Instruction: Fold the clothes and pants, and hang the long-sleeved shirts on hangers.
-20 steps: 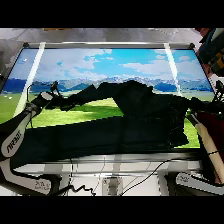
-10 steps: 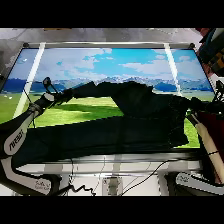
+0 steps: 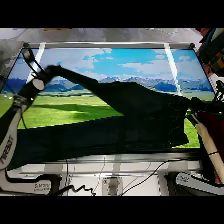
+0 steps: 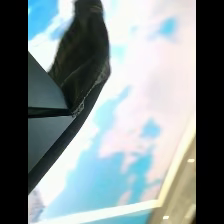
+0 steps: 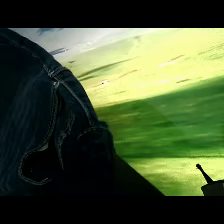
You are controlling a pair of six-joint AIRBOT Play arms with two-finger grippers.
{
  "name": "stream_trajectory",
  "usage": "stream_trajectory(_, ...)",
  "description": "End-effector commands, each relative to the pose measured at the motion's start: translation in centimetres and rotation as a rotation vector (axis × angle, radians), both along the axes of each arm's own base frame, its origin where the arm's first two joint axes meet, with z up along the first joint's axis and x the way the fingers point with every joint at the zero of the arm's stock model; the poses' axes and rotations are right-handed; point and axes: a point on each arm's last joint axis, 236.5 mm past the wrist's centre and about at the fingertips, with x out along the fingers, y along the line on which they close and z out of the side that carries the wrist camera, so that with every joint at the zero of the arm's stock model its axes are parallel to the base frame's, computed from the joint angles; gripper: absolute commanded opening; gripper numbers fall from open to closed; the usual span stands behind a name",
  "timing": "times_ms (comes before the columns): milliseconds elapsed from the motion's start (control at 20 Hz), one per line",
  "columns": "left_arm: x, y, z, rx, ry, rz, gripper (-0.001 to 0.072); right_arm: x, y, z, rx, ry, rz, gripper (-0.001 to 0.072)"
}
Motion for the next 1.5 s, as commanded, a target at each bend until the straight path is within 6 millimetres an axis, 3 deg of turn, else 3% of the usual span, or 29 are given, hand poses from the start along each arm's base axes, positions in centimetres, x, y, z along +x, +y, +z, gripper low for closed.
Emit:
stream_trajectory(0, -1.6, 3.0, 8.3, 0.18, -0.144, 0.022, 0.0041, 0.3, -0.1, 1.0, -0.012, -0.022, 0.0, 0.0032)
stream_trajectory(100, -3.2, 5.3, 9.9, 0.18, -0.135, 0.056, 0.0041, 0.9, -0.5, 1.9, -0.027, -0.042, -0.001, 0.0032)
stream_trajectory(200, -5.1, 7.3, 8.3, 0.168, -0.01, 0.062, 0.0041, 1.3, -0.9, 2.7, -0.04, -0.059, -0.001, 0.0032)
stream_trajectory(300, -8.0, 9.0, 4.2, 0.167, 0.204, 0.047, 0.0041, 1.4, -1.0, 3.0, -0.046, -0.064, 0.0, 0.0032)
stream_trajectory(500, -14.8, 10.5, -6.4, 0.125, 0.628, 0.017, 0.004, 1.2, -1.7, 2.2, -0.08, -0.048, -0.007, 0.0032)
stream_trajectory(700, -19.9, 9.0, -16.3, 0.005, 0.806, 0.058, 0.004, 2.0, -3.4, 2.7, -0.123, -0.083, -0.073, 0.0031)
stream_trajectory(850, -24.1, 7.5, -21.1, -0.04, 0.934, 0.053, 0.0039, 2.5, -3.3, 2.8, -0.139, -0.094, -0.074, 0.0032)
stream_trajectory(950, -25.5, 7.1, -22.2, -0.047, 0.963, 0.052, 0.0039, 3.2, -2.5, 2.8, -0.167, -0.102, -0.051, 0.0032)
stream_trajectory(1150, -25.5, 7.2, -22.3, -0.046, 0.958, 0.053, 0.004, 5.6, -0.4, 1.7, -0.213, -0.116, -0.03, 0.0031)
stream_trajectory(1250, -24.6, 8.5, -21.9, -0.018, 0.911, 0.08, 0.0041, 7.1, -0.4, 1.2, -0.21, -0.133, -0.09, 0.0031)
stream_trajectory(1450, -20.9, 11.8, -19.8, 0.007, 0.713, 0.174, 0.0041, 9.7, -0.9, 1.1, -0.254, -0.198, -0.179, 0.0032)
